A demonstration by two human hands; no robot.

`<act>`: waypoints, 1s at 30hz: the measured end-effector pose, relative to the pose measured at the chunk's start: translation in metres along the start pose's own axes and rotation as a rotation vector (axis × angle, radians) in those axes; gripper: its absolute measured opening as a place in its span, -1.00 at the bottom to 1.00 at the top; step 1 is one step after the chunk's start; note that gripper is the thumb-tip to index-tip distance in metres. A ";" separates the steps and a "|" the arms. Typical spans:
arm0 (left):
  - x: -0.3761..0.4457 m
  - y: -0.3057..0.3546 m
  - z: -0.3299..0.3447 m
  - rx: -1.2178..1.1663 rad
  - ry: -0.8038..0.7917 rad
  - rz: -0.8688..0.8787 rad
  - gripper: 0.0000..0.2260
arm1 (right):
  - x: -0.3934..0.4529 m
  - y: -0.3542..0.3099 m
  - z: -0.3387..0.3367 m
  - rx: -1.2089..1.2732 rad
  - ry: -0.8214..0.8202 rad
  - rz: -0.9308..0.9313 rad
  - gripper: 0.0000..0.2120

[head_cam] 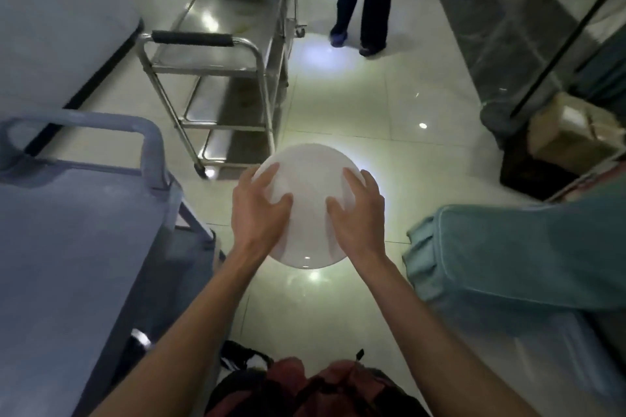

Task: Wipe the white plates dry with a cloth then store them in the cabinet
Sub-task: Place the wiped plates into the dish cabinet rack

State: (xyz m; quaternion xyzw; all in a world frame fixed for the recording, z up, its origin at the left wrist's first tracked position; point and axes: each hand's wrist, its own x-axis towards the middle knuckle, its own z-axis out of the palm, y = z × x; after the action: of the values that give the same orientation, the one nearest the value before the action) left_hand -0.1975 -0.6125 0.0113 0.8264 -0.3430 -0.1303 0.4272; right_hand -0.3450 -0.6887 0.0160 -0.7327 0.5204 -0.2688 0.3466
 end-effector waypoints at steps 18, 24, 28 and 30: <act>-0.110 0.184 0.234 -0.013 -0.565 0.382 -0.48 | -0.064 0.198 -0.220 0.052 0.526 0.420 -0.47; -0.129 0.237 0.330 -0.054 -0.769 0.484 -0.48 | -0.060 0.256 -0.281 0.045 0.691 0.549 -0.48; -0.148 0.278 0.384 -0.098 -0.887 0.569 -0.50 | -0.059 0.284 -0.324 0.029 0.792 0.627 -0.47; -0.157 0.297 0.414 -0.111 -0.952 0.615 -0.50 | -0.059 0.298 -0.346 0.014 0.848 0.687 -0.47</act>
State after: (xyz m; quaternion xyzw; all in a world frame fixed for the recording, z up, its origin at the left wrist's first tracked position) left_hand -0.6580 -0.8802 -0.0139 0.5149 -0.7151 -0.3759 0.2866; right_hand -0.7962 -0.7765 -0.0080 -0.3455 0.8221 -0.4155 0.1792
